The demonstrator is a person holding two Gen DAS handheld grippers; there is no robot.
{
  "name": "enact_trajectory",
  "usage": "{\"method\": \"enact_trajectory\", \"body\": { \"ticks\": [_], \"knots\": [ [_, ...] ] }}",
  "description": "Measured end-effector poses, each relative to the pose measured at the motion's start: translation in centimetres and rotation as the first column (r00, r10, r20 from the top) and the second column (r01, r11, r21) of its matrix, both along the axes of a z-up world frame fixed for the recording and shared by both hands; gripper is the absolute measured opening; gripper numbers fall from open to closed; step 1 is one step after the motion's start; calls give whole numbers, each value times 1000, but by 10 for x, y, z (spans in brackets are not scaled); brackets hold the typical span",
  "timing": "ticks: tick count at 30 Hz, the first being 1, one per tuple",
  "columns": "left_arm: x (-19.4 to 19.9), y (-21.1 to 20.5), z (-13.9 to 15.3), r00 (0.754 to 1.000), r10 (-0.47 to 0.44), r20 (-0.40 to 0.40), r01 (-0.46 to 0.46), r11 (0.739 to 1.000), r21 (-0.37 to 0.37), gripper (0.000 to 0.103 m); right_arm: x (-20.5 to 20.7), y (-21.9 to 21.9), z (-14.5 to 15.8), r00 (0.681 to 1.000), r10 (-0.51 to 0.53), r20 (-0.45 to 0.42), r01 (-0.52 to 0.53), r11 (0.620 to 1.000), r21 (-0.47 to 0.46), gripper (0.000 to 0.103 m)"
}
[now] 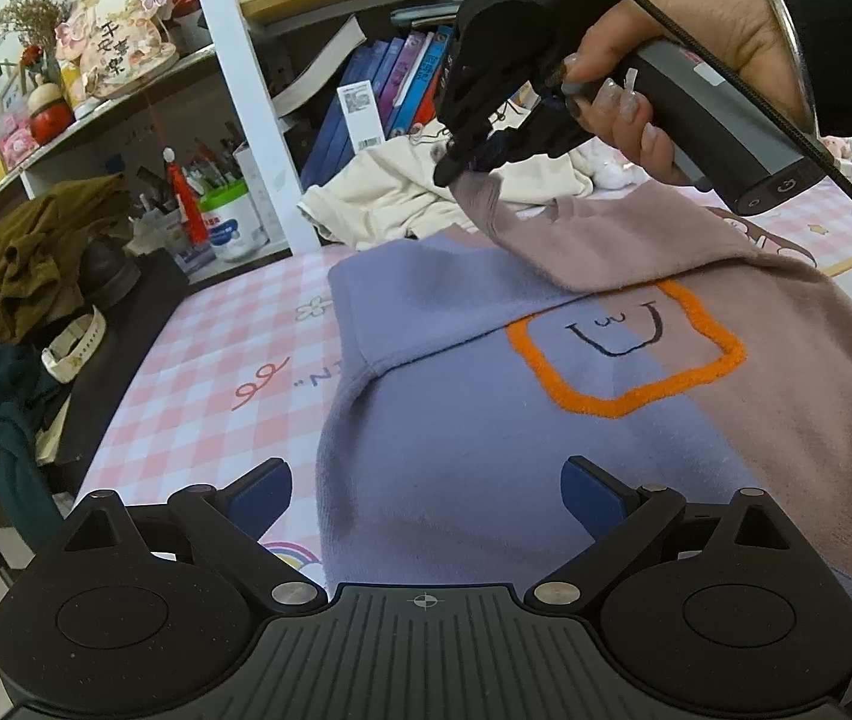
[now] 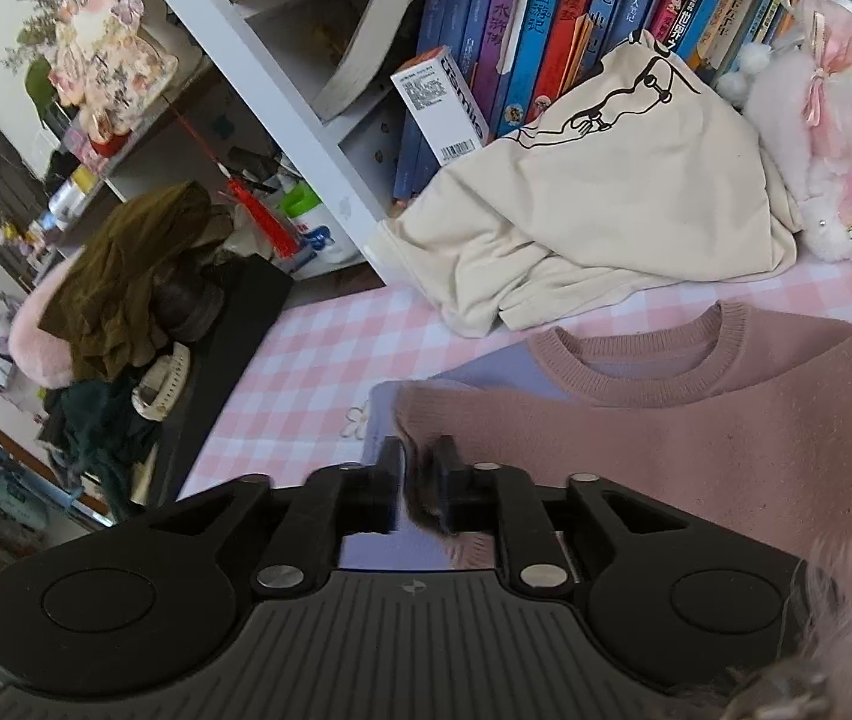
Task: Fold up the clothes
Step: 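Lift the mauve sleeve with the right gripper and fold it over the lavender sleeve, then release the mauve sleeve on the chest and withdraw the right gripper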
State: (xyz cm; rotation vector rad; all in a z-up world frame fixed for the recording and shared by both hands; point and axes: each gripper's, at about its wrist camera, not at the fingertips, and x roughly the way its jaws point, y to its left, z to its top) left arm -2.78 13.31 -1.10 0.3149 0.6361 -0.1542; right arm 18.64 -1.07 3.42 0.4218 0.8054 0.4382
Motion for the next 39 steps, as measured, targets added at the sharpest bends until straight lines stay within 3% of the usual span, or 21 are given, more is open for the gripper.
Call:
{"method": "enact_trajectory", "body": {
  "ticks": [3, 9, 21, 27, 39],
  "knots": [
    [1, 1, 1, 1000, 6, 3, -6, 1000, -3, 98, -6, -3, 6, 1000, 10, 23, -10, 1000, 17, 31],
    [3, 0, 3, 1000, 14, 10, -14, 1000, -16, 98, -26, -15, 12, 999, 14, 46, -13, 999, -33, 39],
    [3, -2, 4, 1000, 29, 3, -28, 999, -42, 98, -120, -73, -17, 999, -44, 21, 48, 974, -222, 49],
    [3, 5, 5, 998, 19, -55, -24, 995, -102, 98, -181, -109, -32, 996, -82, 33, 89, 933, -349, 49],
    [-16, 36, -5, 979, 74, -192, -104, 983, -149, 98, -260, -166, -55, 986, -143, -82, 99, 913, -395, 57]
  ]
}}
